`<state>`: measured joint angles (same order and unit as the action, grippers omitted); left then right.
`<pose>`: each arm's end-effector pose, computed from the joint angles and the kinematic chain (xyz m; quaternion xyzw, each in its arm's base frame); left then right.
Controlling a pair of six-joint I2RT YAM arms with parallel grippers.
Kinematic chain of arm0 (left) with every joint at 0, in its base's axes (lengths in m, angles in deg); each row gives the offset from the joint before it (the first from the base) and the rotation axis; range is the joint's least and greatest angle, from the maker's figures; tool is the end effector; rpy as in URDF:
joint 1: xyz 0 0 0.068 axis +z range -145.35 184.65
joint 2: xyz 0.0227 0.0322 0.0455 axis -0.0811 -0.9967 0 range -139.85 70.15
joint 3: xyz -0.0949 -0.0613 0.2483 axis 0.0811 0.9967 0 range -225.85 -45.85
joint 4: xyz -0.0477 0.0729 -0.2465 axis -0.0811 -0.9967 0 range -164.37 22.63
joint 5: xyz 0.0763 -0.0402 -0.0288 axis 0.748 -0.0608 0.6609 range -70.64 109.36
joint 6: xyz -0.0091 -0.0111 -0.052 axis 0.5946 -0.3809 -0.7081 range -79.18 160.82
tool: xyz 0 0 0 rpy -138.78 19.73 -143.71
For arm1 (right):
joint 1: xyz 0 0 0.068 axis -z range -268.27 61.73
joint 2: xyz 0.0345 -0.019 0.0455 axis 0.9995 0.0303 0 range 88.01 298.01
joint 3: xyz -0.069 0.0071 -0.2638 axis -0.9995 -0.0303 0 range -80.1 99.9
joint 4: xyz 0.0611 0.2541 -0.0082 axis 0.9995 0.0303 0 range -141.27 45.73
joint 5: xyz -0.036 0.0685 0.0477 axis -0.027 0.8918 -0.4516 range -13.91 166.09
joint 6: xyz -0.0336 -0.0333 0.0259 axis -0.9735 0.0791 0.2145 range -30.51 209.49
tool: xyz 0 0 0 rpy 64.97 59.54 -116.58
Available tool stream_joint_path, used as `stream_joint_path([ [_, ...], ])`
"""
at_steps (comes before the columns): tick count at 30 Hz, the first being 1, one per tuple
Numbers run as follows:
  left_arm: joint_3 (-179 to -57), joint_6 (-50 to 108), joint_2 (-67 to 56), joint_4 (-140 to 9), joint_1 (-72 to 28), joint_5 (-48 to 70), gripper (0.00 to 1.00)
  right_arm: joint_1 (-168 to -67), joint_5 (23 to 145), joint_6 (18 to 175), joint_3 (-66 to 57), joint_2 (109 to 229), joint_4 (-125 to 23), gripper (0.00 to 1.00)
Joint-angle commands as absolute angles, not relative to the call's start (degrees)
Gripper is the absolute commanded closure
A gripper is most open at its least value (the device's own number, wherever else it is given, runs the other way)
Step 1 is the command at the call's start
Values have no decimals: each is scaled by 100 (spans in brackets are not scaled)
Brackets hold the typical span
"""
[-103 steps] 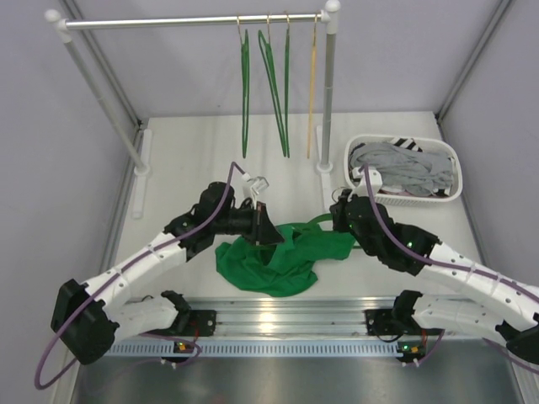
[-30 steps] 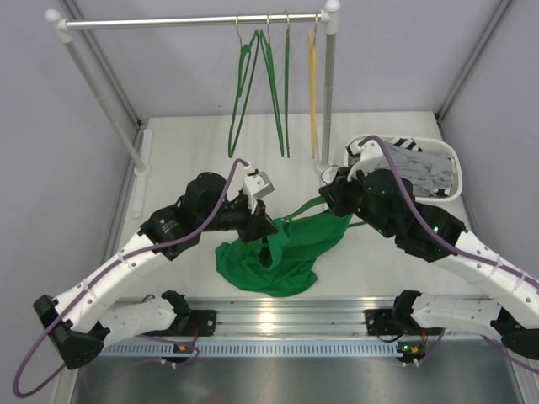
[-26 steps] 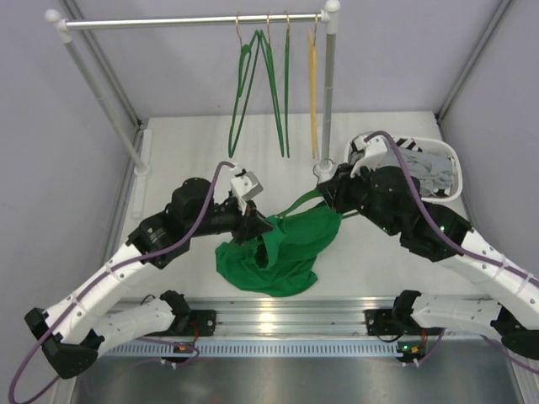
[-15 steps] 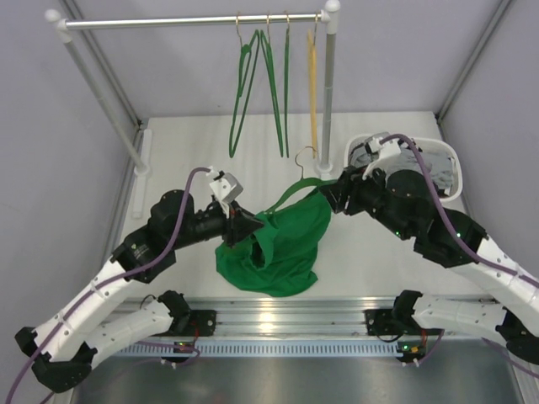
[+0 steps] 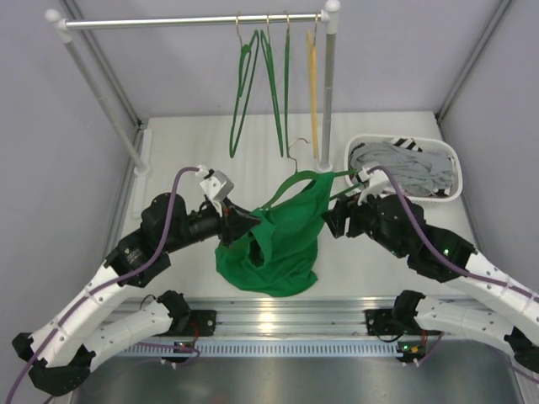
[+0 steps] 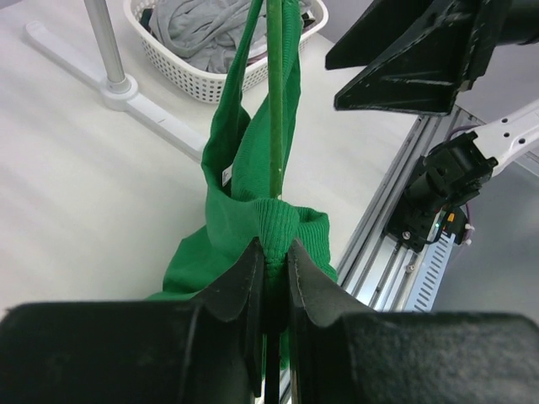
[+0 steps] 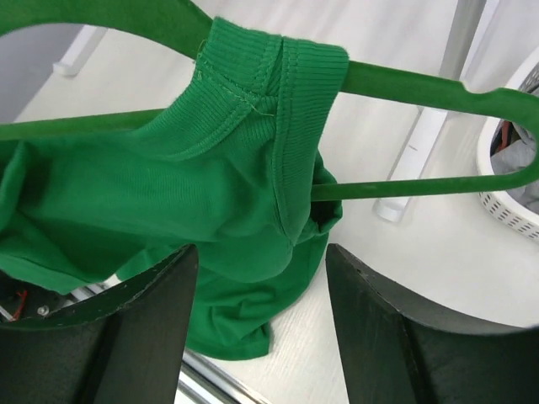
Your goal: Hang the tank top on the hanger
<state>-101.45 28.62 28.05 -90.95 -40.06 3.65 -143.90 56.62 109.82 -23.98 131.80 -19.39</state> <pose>0.1034 -0.1159 0.3871 0.2968 0.7044 -0.3953 0.5095 0.0987 0.1233 0.3711 -0.1512 0.7968 0.2410 0.5331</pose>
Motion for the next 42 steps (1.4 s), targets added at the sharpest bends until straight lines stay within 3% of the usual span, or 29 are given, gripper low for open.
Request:
stream_joint_path([
  [1, -10561, 2773, 2885, -8504, -4000, 301, 100, -14390, 5526, 10724, -2359, 13406, -2516, 37],
  [3, -10632, 2781, 2884, -8574, -4000, 275, 100, -14390, 5412, 10654, -2332, 13556, -2639, 38],
  [6, -10729, 2790, 2876, -8644, -4009, 257, 100, -14390, 5236, 10601, -2262, 13714, -2789, 49],
  [7, -10781, 2790, 2893, -8671, -4000, 257, 100, -14390, 5184, 10575, -2210, 13784, -2798, 59],
  [10, -10878, 2808, 2911, -8759, -4009, 292, 100, -14390, 5043, 10522, -2104, 13820, -2789, 74],
  [11, -10904, 2834, 2919, -8802, -4000, 309, 100, -14390, 4990, 10513, -2017, 13802, -2763, 83],
  [14, -11027, 2904, 2955, -8970, -4000, 459, 100, -14390, 4806, 10452, -1753, 13671, -2544, 93],
  [21, -11186, 2931, 3078, -9093, -4000, 608, 100, -14390, 4796, 10346, -1392, 13415, -2218, 92],
  [24, -11300, 2966, 3095, -9154, -4000, 748, 100, -14390, 4657, 10311, -1392, 13398, -2174, 98],
  [31, -11581, 2975, 3174, -9313, -4000, 986, 100, -14390, 4779, 10276, -1199, 13178, -1963, 96],
  [39, -11546, 2905, 3402, -9479, -4000, 1004, 100, -14390, 4884, 10311, -1304, 13160, -1892, 88],
  [42, -11415, 2843, 3543, -9541, -4000, 969, 100, -14390, 5112, 10363, -1322, 13239, -1919, 73],
])
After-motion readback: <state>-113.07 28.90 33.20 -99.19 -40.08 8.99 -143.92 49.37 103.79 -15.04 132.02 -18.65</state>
